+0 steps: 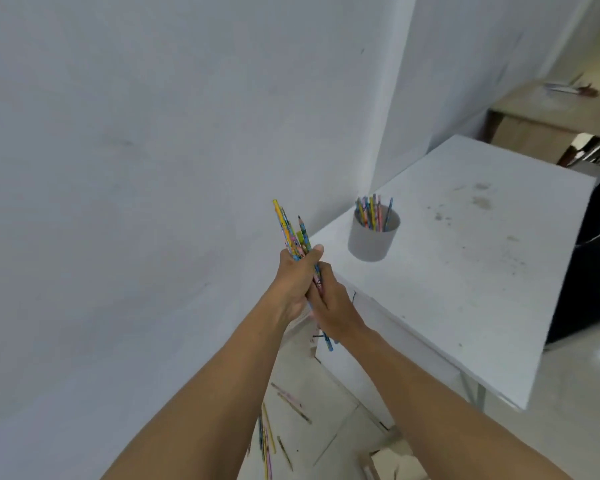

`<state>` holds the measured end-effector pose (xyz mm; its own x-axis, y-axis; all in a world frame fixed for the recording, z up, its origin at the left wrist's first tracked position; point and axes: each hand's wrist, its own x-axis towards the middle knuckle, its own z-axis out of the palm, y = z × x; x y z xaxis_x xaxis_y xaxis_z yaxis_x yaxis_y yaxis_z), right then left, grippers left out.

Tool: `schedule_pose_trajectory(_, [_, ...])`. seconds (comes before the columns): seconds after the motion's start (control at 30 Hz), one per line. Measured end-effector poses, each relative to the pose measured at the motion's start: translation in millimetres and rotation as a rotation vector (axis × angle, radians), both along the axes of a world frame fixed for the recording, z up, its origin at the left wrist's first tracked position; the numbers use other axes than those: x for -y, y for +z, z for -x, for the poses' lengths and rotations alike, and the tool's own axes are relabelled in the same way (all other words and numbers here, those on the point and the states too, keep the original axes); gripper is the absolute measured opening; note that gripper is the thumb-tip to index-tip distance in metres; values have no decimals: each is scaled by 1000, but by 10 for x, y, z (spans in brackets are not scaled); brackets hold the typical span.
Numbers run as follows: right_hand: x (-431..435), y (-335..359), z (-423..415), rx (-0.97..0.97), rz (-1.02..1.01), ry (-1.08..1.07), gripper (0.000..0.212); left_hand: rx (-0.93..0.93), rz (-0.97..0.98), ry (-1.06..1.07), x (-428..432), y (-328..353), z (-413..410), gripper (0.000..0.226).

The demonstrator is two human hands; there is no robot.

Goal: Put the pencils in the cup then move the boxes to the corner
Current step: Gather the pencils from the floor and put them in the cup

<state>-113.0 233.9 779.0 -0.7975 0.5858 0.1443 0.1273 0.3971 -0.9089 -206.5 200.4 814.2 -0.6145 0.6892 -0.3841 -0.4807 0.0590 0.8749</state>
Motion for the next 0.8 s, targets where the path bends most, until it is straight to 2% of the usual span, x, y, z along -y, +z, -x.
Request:
schedule_pose_trajectory(0.13, [-423,283,44,-68,-54,-74,15,-22,-66,-23,-408,341,-13,37])
schedule_pose_trajectory(0.27, [-955,412,114,-112,-69,-136,12,-62,-101,-49,-949,537,5,32])
schedule_pose_trajectory(0.37, [-1388,498,200,-169,-81,-191,21,-75,-118,-60,-1401,688,30,31])
schedule_pose_trajectory(0.53, [-2229,645,363,-163,-193,-332,29,-223,-134,-63,-2229,918,79,31])
schedule_pose_trajectory(0.7, [-2818,564,573,-218,-129,-346,33,-342,-157,-102,-2811,918,192,34])
schedule_pose_trajectory(0.8, [-3107,416,693,-185,-92,-377,31,-376,-164,-116,-3058,817,262,31])
